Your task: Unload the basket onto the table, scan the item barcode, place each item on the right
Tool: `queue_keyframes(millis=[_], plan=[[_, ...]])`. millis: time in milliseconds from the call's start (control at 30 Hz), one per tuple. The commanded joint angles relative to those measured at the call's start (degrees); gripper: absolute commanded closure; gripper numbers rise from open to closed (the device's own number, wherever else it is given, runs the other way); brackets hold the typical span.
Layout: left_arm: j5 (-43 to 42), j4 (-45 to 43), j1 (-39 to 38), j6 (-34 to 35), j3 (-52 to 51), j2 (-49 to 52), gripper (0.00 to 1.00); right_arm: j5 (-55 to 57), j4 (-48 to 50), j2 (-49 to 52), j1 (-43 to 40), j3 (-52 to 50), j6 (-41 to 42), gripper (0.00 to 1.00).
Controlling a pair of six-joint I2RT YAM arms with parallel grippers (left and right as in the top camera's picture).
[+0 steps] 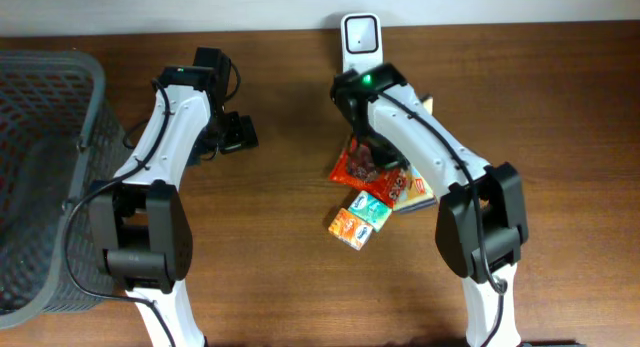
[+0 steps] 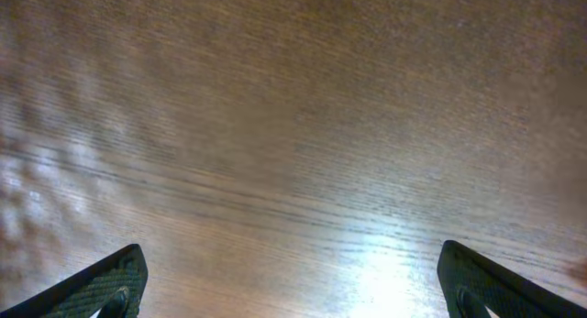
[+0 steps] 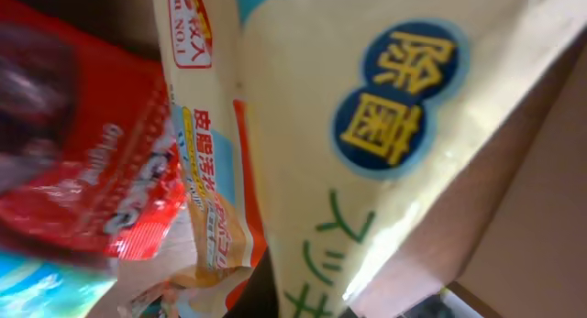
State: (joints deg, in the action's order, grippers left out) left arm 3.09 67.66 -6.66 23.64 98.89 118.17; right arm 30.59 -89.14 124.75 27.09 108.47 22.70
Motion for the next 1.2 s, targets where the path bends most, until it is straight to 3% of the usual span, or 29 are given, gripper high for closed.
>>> queue_keyframes(millis=[0, 133, 167, 300, 333, 367, 400, 433, 467, 567, 633, 767, 833, 900, 967, 1033, 1100, 1167], plan=[[0.35, 0.04, 0.33, 0.76, 0.81, -0.87, 0.01, 1.9, 1.31, -0.61, 0.31, -3.56, 3.34, 0.96], [0.35, 0.35, 0.28, 0.76, 0.81, -0.87, 0.01, -4.22, 7.06, 0.46, 4.83, -3.58, 4.9, 0.96], [0.37, 0.52, 0.28, 0.76, 0.81, -0.87, 0.0, -5.68, 7.67, 1.18, 6.01, -3.58, 5.11, 0.9], [0.11, 0.48, 0.26, 0.76, 0.81, -0.87, 0.0, -7.54, 8.85, 1.4, 9.9, -1.95, 6.78, 0.83], [-0.94, 0.48, 0.28, 0.72, 0.79, -0.87, 0.05, -7.76, 8.59, 1.4, 10.12, -0.76, 6.75, 0.83], [-3.06, 0.48, 0.26, 0.22, 0.79, -0.87, 0.16, -8.48, 8.63, 1.4, 10.14, 0.26, 6.78, 0.82], [-9.75, 0.48, 0.26, -3.21, 0.74, -0.87, 0.56, -11.08, 9.01, 1.4, 9.92, 2.51, 6.78, 0.84], [-16.72, 0.55, -0.2, -7.23, 0.39, -0.87, 0.78, -14.1, 9.27, 1.4, 9.27, 4.61, 6.75, 0.84], [-20.06, 0.55, -1.16, -9.66, -0.13, -0.87, 0.79, -17.7, 10.25, 1.4, 8.74, 5.38, 6.73, 0.84], [-19.8, 0.5, -3.43, -9.7, -1.27, -0.87, 0.76, -32.87, 20.22, 1.42, 7.76, 5.33, 6.54, 0.83], [-18.45, 0.72, -3.41, -9.66, -1.27, -0.87, 0.76, -37.38, 25.81, 1.44, 7.76, 5.33, 7.04, 0.71], [-14.75, 1.4, -3.3, -9.66, -1.27, -0.87, 0.77, -44.13, 31.76, 1.51, 7.3, 5.81, 6.86, 0.71], [-13.46, 1.42, -3.3, -9.66, -1.27, -0.87, 0.77, -44.02, 28.85, 0.59, 4.83, 9.6, 3.23, 0.66], [-13.11, 1.4, -3.3, -9.66, -1.27, -0.87, 0.77, -43.69, 19.58, -0.04, -1.99, 19.34, 1.31, 0.62], [-13.03, 1.31, -3.3, -9.66, -1.27, -0.87, 0.76, -44.57, 13.4, 0.26, -9.86, 21.11, 1.29, 0.68], [-12.2, 0.72, -3.3, -9.64, -1.27, -0.87, 0.73, -51.39, 12.76, 1.49, -11.85, 16.85, -4.59, 0.73], [-12.22, 0.2, -3.3, -9.64, -1.27, -0.87, 0.71, -59.58, 18.45, 2.38, -9.7, 9.22, -8.37, 0.76], [-11.15, 0.22, -3.3, -9.55, -1.27, -0.87, 0.69, -60.61, 25.11, 2.38, -6.38, 2.58, -8.33, 0.83]])
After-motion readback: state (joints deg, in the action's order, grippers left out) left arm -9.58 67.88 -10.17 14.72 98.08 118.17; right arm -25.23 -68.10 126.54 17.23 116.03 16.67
